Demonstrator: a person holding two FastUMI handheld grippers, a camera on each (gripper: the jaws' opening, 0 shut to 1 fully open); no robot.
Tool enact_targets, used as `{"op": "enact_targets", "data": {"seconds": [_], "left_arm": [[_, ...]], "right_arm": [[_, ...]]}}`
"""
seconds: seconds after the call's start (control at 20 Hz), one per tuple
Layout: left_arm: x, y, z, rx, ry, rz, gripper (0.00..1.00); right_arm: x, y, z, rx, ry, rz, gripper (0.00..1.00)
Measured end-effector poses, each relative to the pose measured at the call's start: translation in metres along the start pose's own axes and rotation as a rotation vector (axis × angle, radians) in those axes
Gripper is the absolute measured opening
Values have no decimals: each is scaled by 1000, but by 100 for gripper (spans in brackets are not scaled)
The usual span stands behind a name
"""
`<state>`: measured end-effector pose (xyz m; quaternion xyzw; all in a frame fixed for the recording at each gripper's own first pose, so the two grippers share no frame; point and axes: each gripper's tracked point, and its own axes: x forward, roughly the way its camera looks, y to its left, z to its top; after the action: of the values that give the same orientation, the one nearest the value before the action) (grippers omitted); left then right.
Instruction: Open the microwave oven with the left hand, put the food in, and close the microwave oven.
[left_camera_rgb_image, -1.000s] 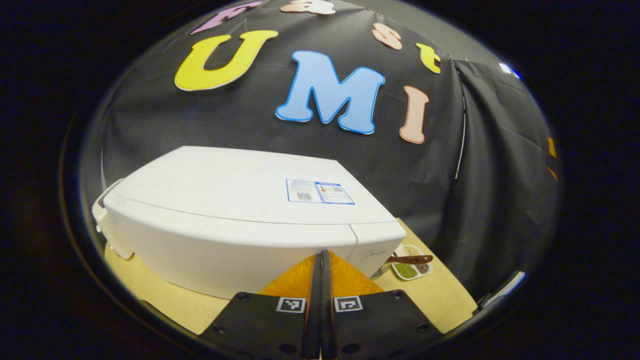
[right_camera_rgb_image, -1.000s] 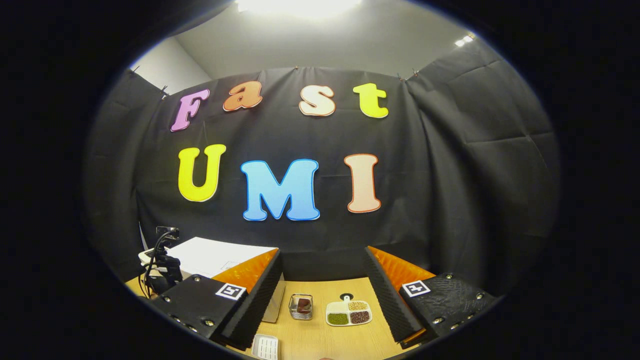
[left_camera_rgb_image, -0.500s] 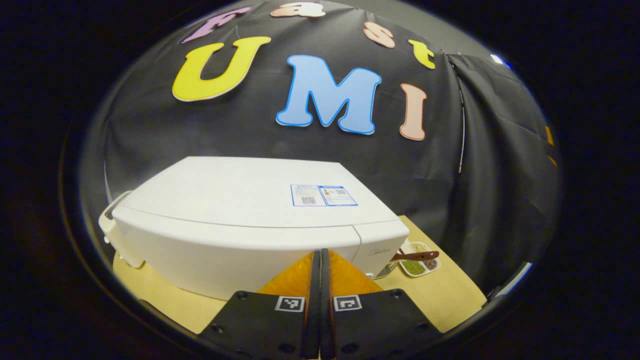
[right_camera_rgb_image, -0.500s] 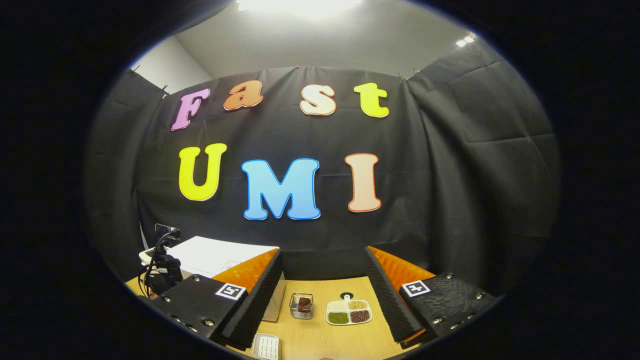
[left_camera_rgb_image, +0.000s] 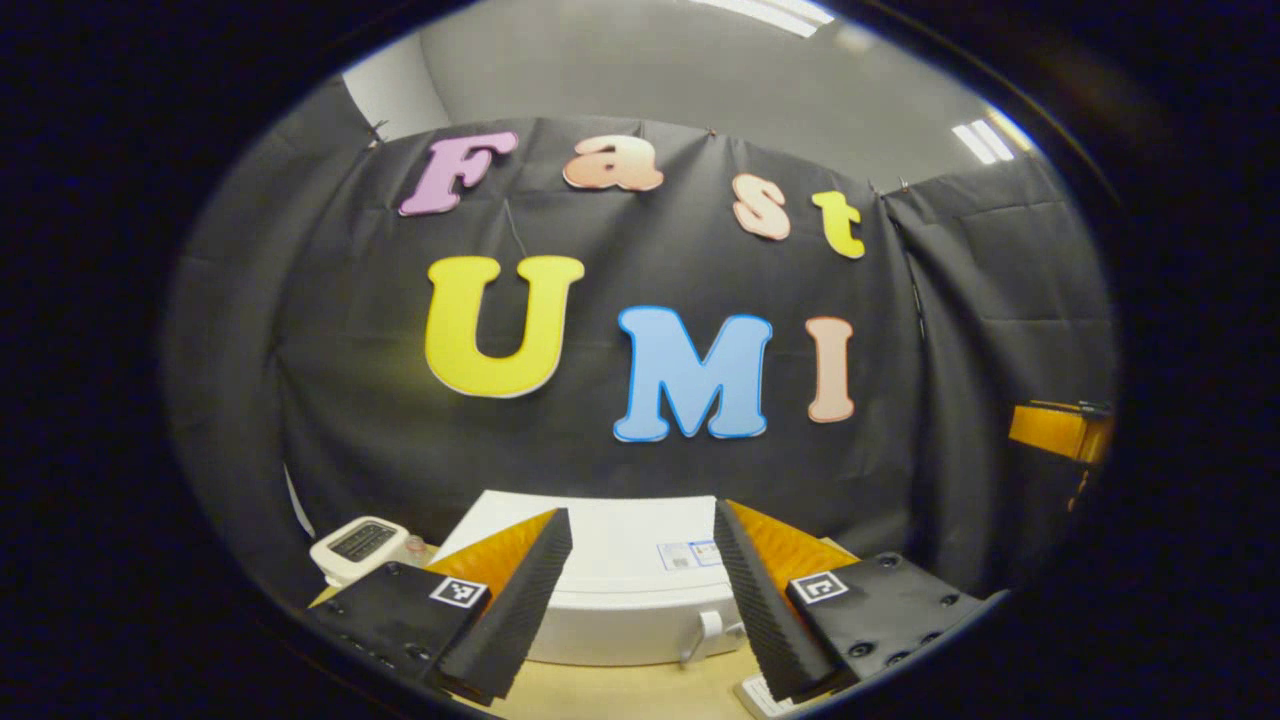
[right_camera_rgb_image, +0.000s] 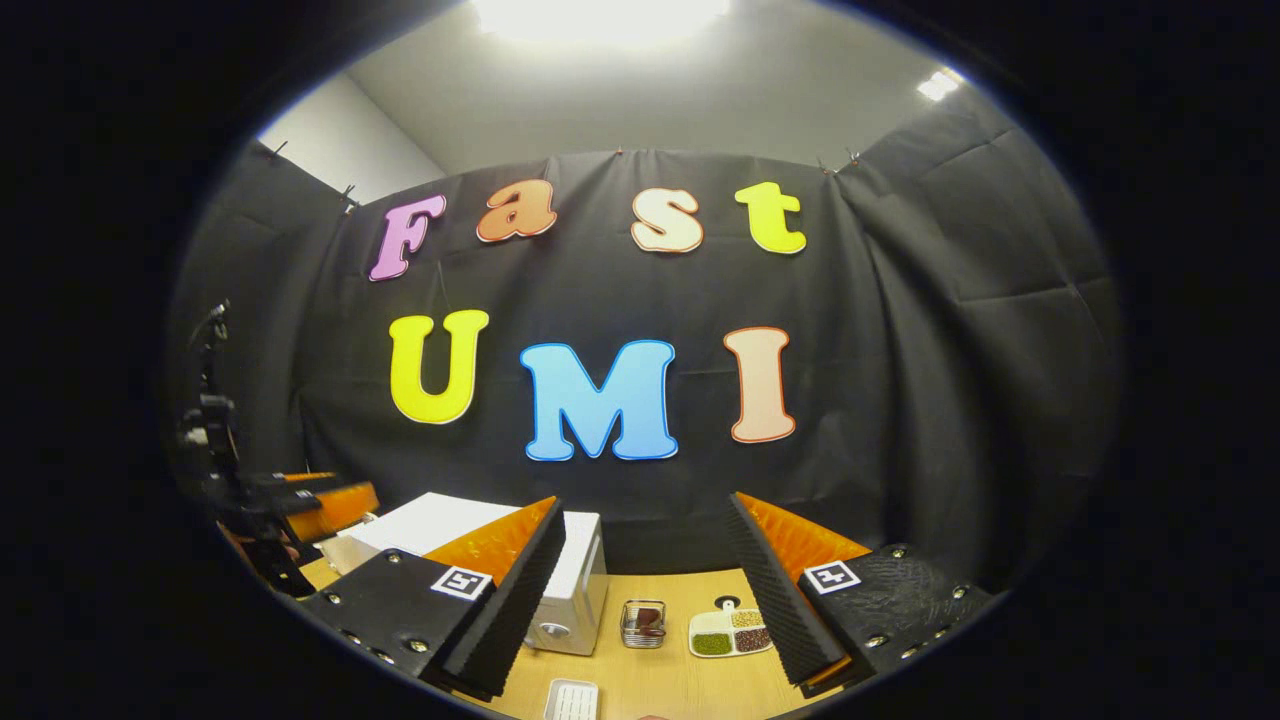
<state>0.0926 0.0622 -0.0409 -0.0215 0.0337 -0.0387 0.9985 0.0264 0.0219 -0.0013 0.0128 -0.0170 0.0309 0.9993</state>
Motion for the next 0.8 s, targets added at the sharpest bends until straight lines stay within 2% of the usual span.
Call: {"op": "enact_targets", "data": {"seconds": [0.05,0.1,0.25,0.3,0.55,0.8], "left_arm": [[-15,5,17,-10,-25,7,96],[-33,13,31,-14,-41,15,94],[-62,27,52,-3,-55,20,95],[-69,29,56,0,-61,17,96],[-101,41,67,45,-83,-15,96],[-113,49,76,44,-105,-57,96]], "right_arm": [[-3,5,3,-3,-6,4,98],[-7,11,7,-8,-11,7,93],[-19,24,19,-23,-35,8,93],[-22,30,21,-26,-39,8,98],[-36,50,29,-33,-39,-4,98],[-45,68,35,-65,-40,-21,98]]}}
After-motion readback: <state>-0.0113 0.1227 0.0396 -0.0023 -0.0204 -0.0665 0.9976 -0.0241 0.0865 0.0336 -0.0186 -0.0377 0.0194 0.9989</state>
